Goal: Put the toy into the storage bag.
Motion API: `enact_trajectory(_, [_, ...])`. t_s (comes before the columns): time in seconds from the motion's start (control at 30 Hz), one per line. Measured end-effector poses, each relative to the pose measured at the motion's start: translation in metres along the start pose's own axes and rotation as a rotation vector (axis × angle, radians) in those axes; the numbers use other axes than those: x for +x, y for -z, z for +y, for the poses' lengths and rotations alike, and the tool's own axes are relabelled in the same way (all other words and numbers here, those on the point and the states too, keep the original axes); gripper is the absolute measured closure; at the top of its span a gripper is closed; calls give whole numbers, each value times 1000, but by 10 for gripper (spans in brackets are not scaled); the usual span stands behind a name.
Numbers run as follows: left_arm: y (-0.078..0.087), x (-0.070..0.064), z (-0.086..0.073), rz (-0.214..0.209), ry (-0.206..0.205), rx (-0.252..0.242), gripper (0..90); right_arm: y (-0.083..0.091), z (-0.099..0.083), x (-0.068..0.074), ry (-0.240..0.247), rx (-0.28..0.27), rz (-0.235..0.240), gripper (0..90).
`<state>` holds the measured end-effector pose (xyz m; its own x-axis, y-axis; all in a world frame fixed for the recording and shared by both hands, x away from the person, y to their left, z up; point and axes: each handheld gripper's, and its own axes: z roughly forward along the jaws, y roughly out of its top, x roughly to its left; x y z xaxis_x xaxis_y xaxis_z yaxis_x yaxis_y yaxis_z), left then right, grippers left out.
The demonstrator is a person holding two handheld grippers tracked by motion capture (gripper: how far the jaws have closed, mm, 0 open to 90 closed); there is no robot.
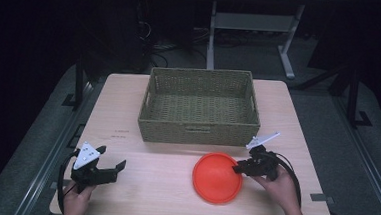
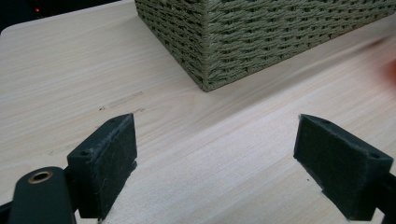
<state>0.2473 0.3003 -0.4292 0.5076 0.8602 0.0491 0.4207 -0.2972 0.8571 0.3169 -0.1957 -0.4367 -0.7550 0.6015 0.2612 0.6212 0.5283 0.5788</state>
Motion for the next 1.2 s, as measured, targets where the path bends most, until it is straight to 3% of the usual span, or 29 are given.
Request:
enact_trajectory(0.1, [-1, 0, 0, 1, 3, 5, 128, 7, 0, 3, -1, -33, 16, 769])
enact_trajectory(0.3, [0, -2, 0, -1, -16, 3, 128, 15, 8, 11, 34, -51, -6, 806])
enact_trajectory(0.37, [0, -2, 0, -1, -7, 1, 128, 22, 10, 13, 35, -95, 24, 819])
enact_trajectory(0.53, [-3, -3, 1, -3, -12, 11, 128, 24, 14, 15, 30, -80, 14, 820])
enact_trajectory(0.7, [-2, -5, 1, -6, -24, 7, 128, 31, 18, 21, 32, -104, 1, 821])
enact_trajectory(1.2, [-2, -3, 0, 10, -1, 1, 128, 56, 31, 37, 63, -144, -12, 823])
